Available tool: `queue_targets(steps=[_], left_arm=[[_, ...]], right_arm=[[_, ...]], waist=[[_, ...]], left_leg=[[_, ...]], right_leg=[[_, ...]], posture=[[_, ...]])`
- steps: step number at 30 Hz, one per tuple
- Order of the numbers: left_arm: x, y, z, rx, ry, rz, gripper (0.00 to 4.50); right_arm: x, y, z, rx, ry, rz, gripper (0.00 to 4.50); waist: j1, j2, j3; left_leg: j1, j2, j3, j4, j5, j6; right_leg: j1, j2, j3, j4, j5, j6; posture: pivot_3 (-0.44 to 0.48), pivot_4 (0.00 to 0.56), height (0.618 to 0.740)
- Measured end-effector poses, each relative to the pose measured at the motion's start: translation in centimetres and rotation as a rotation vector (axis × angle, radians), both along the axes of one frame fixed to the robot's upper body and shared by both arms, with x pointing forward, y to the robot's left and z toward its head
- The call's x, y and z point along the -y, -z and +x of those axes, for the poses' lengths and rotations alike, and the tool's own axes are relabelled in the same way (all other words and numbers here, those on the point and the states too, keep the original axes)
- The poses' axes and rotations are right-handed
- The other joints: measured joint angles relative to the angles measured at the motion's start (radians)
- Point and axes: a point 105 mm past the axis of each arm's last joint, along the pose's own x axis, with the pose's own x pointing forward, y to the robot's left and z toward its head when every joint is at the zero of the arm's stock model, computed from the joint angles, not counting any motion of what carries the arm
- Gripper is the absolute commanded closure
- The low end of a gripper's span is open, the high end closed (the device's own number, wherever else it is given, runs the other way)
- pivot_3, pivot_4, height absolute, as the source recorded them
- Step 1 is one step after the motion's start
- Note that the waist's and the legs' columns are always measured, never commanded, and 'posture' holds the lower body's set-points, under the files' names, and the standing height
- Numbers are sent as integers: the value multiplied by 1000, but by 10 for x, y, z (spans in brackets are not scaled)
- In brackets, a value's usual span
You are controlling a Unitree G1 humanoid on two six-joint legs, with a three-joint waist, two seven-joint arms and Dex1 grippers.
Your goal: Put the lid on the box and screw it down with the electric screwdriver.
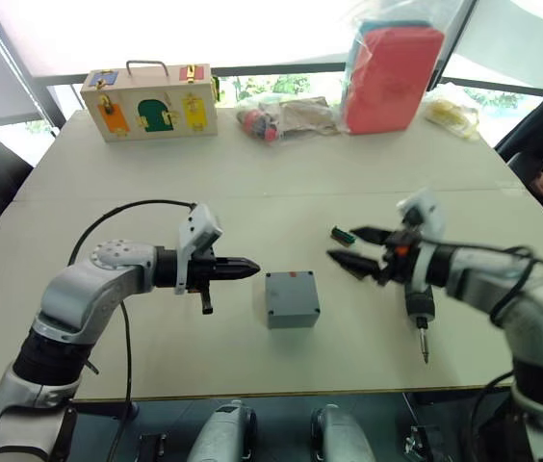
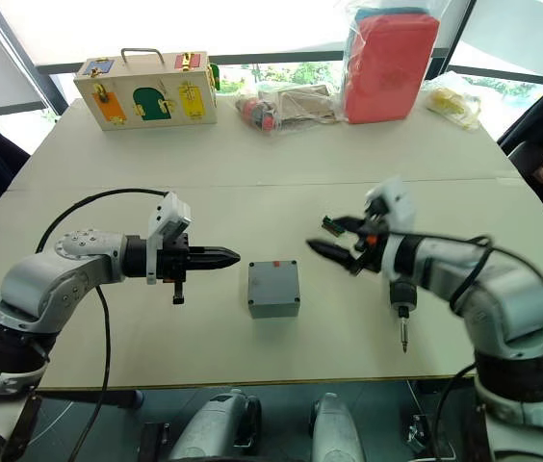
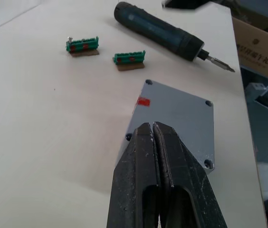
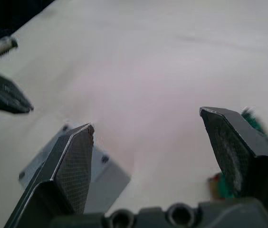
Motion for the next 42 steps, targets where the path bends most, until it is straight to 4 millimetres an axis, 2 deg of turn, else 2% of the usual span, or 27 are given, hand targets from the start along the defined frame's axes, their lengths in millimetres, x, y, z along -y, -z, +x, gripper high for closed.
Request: queue_targets(steps=[2,4,6,8,10,12,16,22,34,37,42], left_arm=[[1,-4,0,22,13,2,4500],[3,-5,-4,31,37,10,4500],[6,-7,-8,45,61,14,4500],[9,-10,-12,57,80,9,4500],[12,-12,-14,67,94,5,4500],[16,-10,-16,69,110,9,4500],[22,-10,-18,78,131,1,4500],[29,-18,-26,130,151,16,4500],[27,-14,-29,137,93,40,4500],[29,-14,-30,142,81,38,4500],[28,-12,-31,128,59,29,4500]], right_arm=[[15,-12,2,-69,53,-54,43],[34,-27,3,-120,130,-89,13],[53,-35,6,-182,225,-105,13],[73,-31,10,-257,319,-129,13],[91,-16,10,-397,377,-162,13],[98,-4,3,-515,377,-182,13],[92,9,-4,-665,330,-224,13],[92,42,-8,-862,351,-243,13],[73,77,-8,-991,328,-349,13],[70,84,-5,-996,339,-375,608],[75,92,-1,-978,386,-429,2198]], waist=[[-1,1,1],[-1,1,1],[-1,1,1],[-1,1,1],[-1,1,1],[-3,2,1],[-10,3,2],[-8,2,2],[-2,2,2],[-2,2,2],[-2,0,1]], left_leg=[[0,0,1,0,0,0],[-1,0,1,0,0,1],[-1,0,1,0,-1,1],[-1,0,0,-1,-1,1],[-1,0,1,-1,-1,2],[-1,0,1,-1,-1,2],[-1,2,1,-2,-1,2],[-2,2,2,-2,-2,3],[-2,1,2,0,-2,3],[-2,1,1,0,-2,3],[0,1,1,1,-2,3]], right_leg=[[0,-1,0,0,0,0],[0,-2,0,-1,0,0],[0,-3,1,-2,0,0],[1,-3,1,-4,-2,-3],[1,-4,1,-5,-2,-4],[1,-4,1,-5,-2,-4],[1,-3,1,-7,-2,-4],[1,-3,1,-9,-1,-3],[3,-1,-1,-9,0,-1],[3,0,-1,-9,0,-1],[5,0,-2,-9,0,-1]], posture=[[0,150,740],[0,150,740],[0,150,740],[0,150,740],[0,150,740],[0,150,740],[0,150,740],[0,150,740],[0,150,740],[0,150,740],[0,150,740]])
